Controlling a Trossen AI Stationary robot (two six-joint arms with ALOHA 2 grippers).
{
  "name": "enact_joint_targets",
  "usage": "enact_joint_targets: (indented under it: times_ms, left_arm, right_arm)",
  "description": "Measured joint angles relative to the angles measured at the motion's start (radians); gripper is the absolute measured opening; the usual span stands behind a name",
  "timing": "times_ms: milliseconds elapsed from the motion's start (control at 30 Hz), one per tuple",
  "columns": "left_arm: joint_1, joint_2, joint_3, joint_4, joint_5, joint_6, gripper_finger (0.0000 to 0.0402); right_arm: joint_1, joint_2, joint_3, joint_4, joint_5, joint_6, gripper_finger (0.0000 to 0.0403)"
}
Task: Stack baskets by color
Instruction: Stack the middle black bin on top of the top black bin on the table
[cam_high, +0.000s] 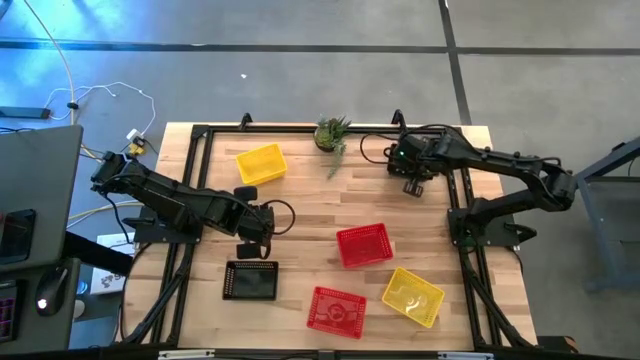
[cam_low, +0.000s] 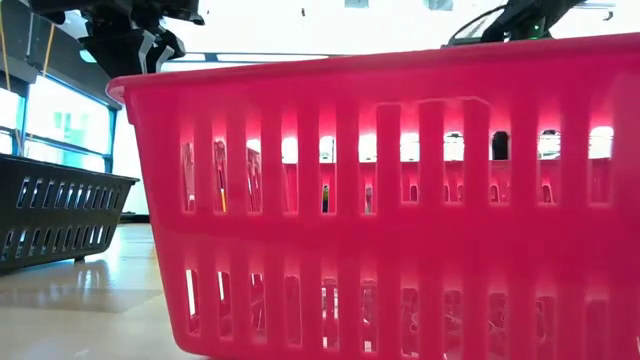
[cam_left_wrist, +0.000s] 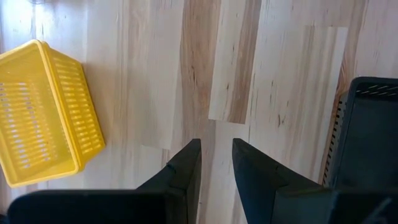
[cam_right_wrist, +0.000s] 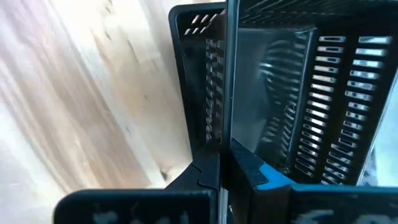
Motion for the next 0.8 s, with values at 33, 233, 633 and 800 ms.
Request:
enact_joint_targets:
  times_ms: [33, 233, 633, 800]
  left_arm:
    - [0.0, 0.0, 0.0, 0.0, 0.0, -0.004, 0.0078]
    - [0.0, 0.0, 0.0, 0.0, 0.0, -0.006, 0.0078]
    - [0.0, 0.0, 0.0, 0.0, 0.0, -0.015, 0.0078]
    - [0.0, 0.0, 0.0, 0.0, 0.0, -0.016, 0.0078]
  right_arm:
    - [0.0, 0.0, -0.006, 0.002, 0.013, -0.003, 0.0]
    - [0.0, 0.0, -0.01, 0.008, 0.006, -0.036, 0.0]
    - [0.0, 0.0, -0.01, 0.012, -0.012, -0.079, 0.0]
    - [0.0, 0.0, -0.01, 0.012, 0.006, -0.076, 0.0]
